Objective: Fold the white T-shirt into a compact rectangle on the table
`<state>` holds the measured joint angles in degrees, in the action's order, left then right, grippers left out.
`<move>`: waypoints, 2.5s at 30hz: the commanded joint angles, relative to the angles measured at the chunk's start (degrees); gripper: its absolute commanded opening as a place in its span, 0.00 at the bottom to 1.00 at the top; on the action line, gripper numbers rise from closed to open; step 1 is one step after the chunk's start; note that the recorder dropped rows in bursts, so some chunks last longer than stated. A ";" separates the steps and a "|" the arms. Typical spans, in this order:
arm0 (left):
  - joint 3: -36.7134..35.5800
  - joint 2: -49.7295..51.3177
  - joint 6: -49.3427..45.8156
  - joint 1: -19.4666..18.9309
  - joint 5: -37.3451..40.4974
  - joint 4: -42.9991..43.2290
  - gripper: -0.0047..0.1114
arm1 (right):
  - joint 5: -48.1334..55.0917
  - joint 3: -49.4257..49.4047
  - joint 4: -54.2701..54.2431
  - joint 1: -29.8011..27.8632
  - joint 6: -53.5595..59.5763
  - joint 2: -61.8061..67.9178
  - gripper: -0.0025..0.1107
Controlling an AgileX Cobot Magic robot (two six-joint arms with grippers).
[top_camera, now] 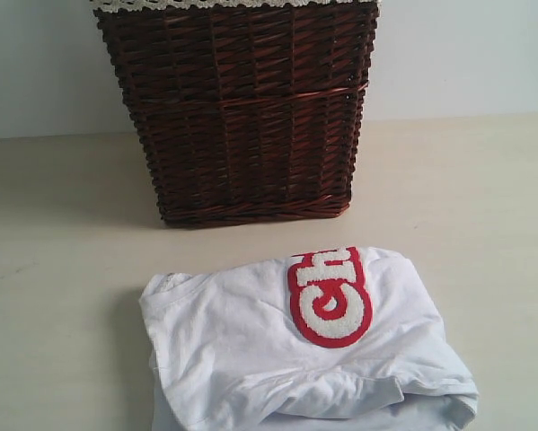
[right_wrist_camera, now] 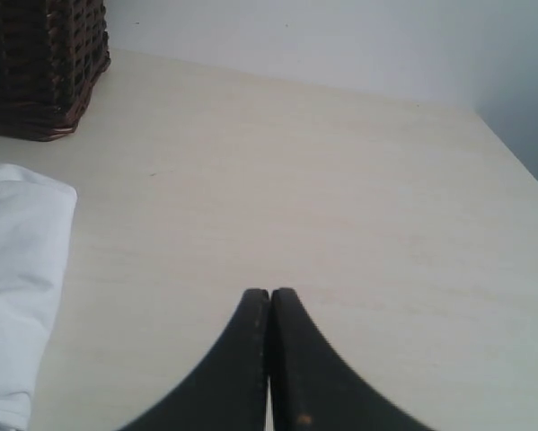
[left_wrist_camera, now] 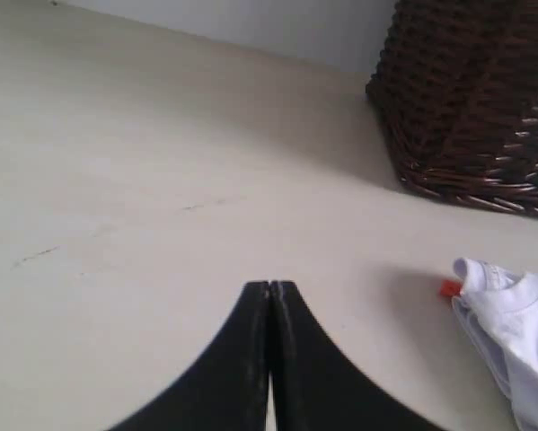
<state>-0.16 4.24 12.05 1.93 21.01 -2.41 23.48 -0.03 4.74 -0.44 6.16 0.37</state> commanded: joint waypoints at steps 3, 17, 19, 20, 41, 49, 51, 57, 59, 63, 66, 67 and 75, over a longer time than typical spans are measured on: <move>0.16 -2.90 -4.52 -0.16 -1.32 0.23 0.04 | -0.10 0.03 0.26 -0.21 0.18 -0.37 0.02; 0.16 -4.24 -12.93 -4.31 -0.55 -1.37 0.04 | -0.10 0.03 0.26 -0.21 0.18 -0.37 0.02; 0.16 -4.24 -12.93 -4.07 -0.55 -1.37 0.04 | -0.10 0.03 0.26 -0.21 0.18 -0.37 0.02; 0.16 -4.24 -12.93 -3.80 -0.55 -1.37 0.04 | -0.10 0.03 0.26 -0.21 0.18 -0.37 0.02; 0.16 -4.24 -13.09 -3.80 -0.64 -1.37 0.04 | -0.10 0.03 0.26 -0.21 0.18 -0.37 0.02; 0.16 -4.24 -12.48 -3.80 -0.64 -1.37 0.04 | -0.10 0.03 0.26 -0.21 0.18 -0.37 0.02; 0.16 -4.24 -9.74 -3.80 -0.35 -1.37 0.04 | -0.10 0.03 0.26 -0.21 0.18 -0.37 0.02; 0.16 -4.24 -9.99 -3.80 -0.35 -1.37 0.04 | -0.10 0.03 0.26 -0.21 0.18 -0.37 0.02; 0.16 -4.24 -9.99 -3.80 -0.35 -1.37 0.04 | -0.10 0.03 0.26 -0.21 0.18 -0.37 0.02; 0.16 -4.24 -9.99 -3.80 -0.35 -1.37 0.04 | -0.10 0.03 0.26 -0.21 0.18 -0.37 0.02; 0.16 -4.24 -9.99 -3.80 -0.35 -1.37 0.04 | -0.10 0.03 0.26 -0.21 0.18 -0.37 0.02; 0.16 -4.24 -9.99 -3.80 -0.35 -1.37 0.04 | -0.10 0.03 0.26 -0.21 0.18 -0.37 0.02; 0.16 -4.24 -9.99 -3.80 -0.35 -1.37 0.04 | -0.10 0.03 0.26 -0.21 0.18 -0.37 0.02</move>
<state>-0.16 0.38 1.54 -2.02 21.01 -3.22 23.48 -0.03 4.74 -0.44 6.16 0.37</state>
